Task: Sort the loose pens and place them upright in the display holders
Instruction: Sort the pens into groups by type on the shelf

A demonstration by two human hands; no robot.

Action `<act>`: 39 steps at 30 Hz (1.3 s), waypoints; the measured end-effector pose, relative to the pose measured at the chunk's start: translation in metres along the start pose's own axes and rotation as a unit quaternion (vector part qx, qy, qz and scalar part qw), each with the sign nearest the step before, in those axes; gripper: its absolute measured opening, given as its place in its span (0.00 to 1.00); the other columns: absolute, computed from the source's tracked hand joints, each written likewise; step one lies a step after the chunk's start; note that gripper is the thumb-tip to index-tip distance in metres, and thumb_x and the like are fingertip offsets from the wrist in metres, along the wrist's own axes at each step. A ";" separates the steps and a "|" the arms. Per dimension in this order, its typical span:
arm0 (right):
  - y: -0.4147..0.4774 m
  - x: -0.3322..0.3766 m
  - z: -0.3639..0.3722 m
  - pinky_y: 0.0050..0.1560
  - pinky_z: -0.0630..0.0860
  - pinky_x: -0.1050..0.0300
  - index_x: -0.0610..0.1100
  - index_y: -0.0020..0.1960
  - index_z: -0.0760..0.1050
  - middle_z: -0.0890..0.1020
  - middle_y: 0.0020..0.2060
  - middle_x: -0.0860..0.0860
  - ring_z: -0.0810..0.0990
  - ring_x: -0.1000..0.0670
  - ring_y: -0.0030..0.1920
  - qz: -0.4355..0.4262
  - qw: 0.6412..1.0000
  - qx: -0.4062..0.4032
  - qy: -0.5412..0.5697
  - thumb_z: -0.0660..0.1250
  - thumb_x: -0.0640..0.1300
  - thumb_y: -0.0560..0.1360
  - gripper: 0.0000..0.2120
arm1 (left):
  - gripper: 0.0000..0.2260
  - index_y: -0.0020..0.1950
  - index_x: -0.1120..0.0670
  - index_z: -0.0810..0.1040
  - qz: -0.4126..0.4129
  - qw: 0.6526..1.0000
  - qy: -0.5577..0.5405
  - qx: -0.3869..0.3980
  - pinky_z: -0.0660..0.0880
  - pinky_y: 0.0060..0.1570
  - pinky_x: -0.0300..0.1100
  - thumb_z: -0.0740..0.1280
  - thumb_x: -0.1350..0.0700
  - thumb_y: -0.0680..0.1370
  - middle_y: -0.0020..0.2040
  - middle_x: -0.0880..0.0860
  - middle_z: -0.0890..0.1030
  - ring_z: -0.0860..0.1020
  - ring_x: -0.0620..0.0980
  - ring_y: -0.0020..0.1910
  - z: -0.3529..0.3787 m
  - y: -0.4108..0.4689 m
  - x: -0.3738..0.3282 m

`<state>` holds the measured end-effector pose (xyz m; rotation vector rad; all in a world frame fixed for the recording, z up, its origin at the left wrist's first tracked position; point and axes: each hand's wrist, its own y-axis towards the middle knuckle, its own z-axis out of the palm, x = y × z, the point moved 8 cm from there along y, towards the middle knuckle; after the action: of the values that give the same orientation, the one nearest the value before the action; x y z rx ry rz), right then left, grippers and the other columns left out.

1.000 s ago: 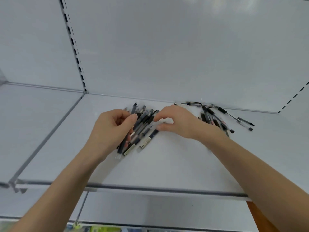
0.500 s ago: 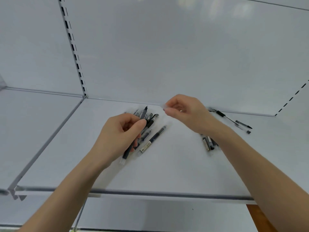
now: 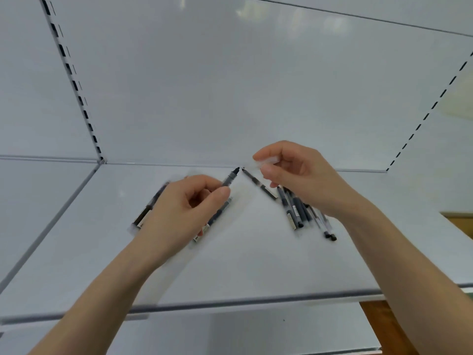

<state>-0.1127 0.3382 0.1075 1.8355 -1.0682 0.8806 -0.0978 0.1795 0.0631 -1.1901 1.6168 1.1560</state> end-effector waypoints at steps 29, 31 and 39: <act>-0.017 -0.061 -0.006 0.48 0.73 0.67 0.49 0.59 0.72 0.79 0.43 0.56 0.77 0.60 0.43 0.106 0.989 -0.039 -0.098 0.66 0.39 0.75 0.15 | 0.14 0.40 0.57 0.82 0.037 0.955 0.293 -0.036 0.69 0.41 0.44 0.65 0.47 0.74 0.37 0.56 0.78 0.73 0.52 0.39 0.010 0.010 0.012; -0.014 -0.072 -0.026 0.42 0.70 0.72 0.45 0.54 0.75 0.78 0.41 0.55 0.76 0.57 0.41 0.124 0.969 -0.096 -0.191 0.66 0.41 0.75 0.08 | 0.12 0.43 0.59 0.81 0.019 0.928 0.361 -0.090 0.70 0.40 0.46 0.63 0.51 0.76 0.41 0.56 0.77 0.73 0.54 0.41 -0.006 0.016 0.018; 0.006 -0.088 -0.009 0.43 0.73 0.51 0.35 0.48 0.77 0.81 0.45 0.41 0.79 0.42 0.48 0.174 0.881 -0.016 -0.440 0.62 0.46 0.75 0.13 | 0.12 0.55 0.55 0.75 -0.044 0.877 0.468 -0.104 0.64 0.39 0.43 0.60 0.50 0.78 0.49 0.56 0.77 0.72 0.56 0.44 -0.021 0.026 0.038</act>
<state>-0.1546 0.3738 0.0374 2.0841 -1.9978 0.1501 -0.1335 0.1541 0.0382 -2.1560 2.1032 0.7095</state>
